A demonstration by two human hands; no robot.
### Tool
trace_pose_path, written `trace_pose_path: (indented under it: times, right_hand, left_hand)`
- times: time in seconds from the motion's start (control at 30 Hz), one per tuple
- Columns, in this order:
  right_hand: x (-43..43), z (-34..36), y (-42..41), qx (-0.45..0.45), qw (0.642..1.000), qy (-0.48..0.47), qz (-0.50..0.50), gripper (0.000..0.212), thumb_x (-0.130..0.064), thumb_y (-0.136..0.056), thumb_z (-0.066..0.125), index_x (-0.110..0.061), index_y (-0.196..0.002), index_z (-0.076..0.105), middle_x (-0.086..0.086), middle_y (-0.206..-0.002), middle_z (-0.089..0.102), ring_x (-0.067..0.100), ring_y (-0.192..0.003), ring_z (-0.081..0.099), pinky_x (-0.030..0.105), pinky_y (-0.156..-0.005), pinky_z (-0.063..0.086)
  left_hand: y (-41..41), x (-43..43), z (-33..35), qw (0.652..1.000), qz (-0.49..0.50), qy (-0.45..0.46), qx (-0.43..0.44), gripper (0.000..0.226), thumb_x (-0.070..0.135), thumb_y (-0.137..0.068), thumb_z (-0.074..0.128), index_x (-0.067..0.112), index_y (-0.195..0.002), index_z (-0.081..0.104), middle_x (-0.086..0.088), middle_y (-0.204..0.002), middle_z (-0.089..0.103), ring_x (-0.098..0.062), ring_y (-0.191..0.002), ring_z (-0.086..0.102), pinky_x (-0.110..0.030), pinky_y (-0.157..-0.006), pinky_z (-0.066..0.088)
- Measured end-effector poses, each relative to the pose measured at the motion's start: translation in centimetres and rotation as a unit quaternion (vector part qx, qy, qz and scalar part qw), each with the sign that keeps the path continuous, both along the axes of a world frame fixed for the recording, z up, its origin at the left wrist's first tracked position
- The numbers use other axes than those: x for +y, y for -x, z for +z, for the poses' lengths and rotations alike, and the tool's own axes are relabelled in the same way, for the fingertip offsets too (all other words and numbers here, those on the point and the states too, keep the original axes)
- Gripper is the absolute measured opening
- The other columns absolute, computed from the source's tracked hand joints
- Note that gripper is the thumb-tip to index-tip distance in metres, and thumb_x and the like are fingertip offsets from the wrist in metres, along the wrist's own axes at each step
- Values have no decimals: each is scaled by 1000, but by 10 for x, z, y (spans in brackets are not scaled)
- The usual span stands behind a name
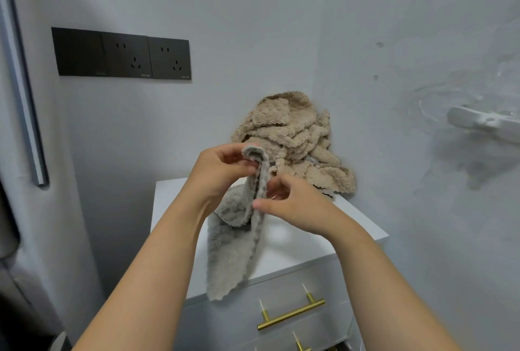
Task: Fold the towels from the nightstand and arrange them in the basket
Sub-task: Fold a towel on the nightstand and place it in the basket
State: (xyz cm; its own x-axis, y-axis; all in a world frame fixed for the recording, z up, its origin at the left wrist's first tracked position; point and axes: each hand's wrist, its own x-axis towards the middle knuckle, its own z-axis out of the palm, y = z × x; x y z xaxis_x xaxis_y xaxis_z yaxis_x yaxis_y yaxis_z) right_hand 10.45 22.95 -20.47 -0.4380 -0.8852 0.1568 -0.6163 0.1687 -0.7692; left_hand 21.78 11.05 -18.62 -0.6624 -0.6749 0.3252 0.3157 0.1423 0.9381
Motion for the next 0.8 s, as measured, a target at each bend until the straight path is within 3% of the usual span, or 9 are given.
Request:
trace_pose_path:
  times: [0.13,0.3,0.37,0.47,0.57,0.63,0.7,0.73,0.8]
  right_hand:
    - [-1,-14,-2,-8,999,40,-32,19,-14,-85,61,-11,-68,51,1,-64,49,14,-58,40,28,-56,30]
    - [5,-8,12,-7,988,87,-125,18,-5,-87,51,-11,-71,47,3,-68,45,16,-61,40,28,-56,30]
    - [8,-8,17,44,982,86,-159,21,-1,-84,48,-15,-69,45,0,-69,46,15,-62,41,30,-56,31]
    - [15,-14,25,108,967,66,-222,18,1,-82,47,-15,-73,49,-3,-71,50,19,-68,46,32,-58,34]
    - [25,-11,40,93,955,90,-268,19,-4,-86,51,-17,-84,65,-7,-76,55,17,-74,49,27,-65,36]
    - [30,-3,49,50,951,138,-272,17,-6,-85,56,-12,-72,65,1,-66,54,19,-66,49,27,-63,36]
    - [35,8,51,-41,949,206,-233,25,-5,-85,58,-10,-60,59,5,-57,49,20,-58,46,30,-58,36]
    - [37,15,48,-113,941,250,-196,26,-4,-86,58,-10,-61,60,7,-59,53,19,-60,49,32,-58,40]
    - [41,30,40,-283,896,329,-96,20,-7,-91,56,-8,-74,66,10,-73,67,22,-70,63,35,-68,53]
  left_hand:
    - [4,8,-3,995,52,75,-51,12,4,-76,75,15,-75,73,7,-69,71,0,-67,64,-13,-65,49]
    - [7,8,-5,982,120,122,-80,23,7,-92,57,19,-72,58,10,-63,59,5,-48,48,-14,-57,40]
    - [11,12,-7,993,101,49,-40,25,4,-97,46,18,-79,56,12,-66,62,1,-58,57,-24,-64,48]
    - [14,19,-7,990,89,-112,18,21,17,-102,38,16,-90,56,-5,-85,64,-20,-75,63,-38,-74,55]
    - [9,15,-7,995,81,-57,-8,28,48,-88,54,20,-88,52,2,-70,60,-17,-64,59,-33,-62,49]
    - [6,14,-3,999,26,-39,-10,31,37,-78,67,23,-102,53,5,-83,67,-10,-69,67,-28,-60,53]
    - [2,14,2,999,-13,-49,14,40,4,-80,68,19,-114,53,-1,-94,66,-10,-74,69,-26,-63,56]
    - [0,14,6,995,-41,-77,53,39,-5,-82,61,15,-114,54,-3,-91,66,-11,-73,69,-26,-63,57]
    - [-8,11,15,961,-138,-195,141,29,-1,-82,52,6,-110,58,-10,-88,70,-18,-77,70,-33,-71,59]
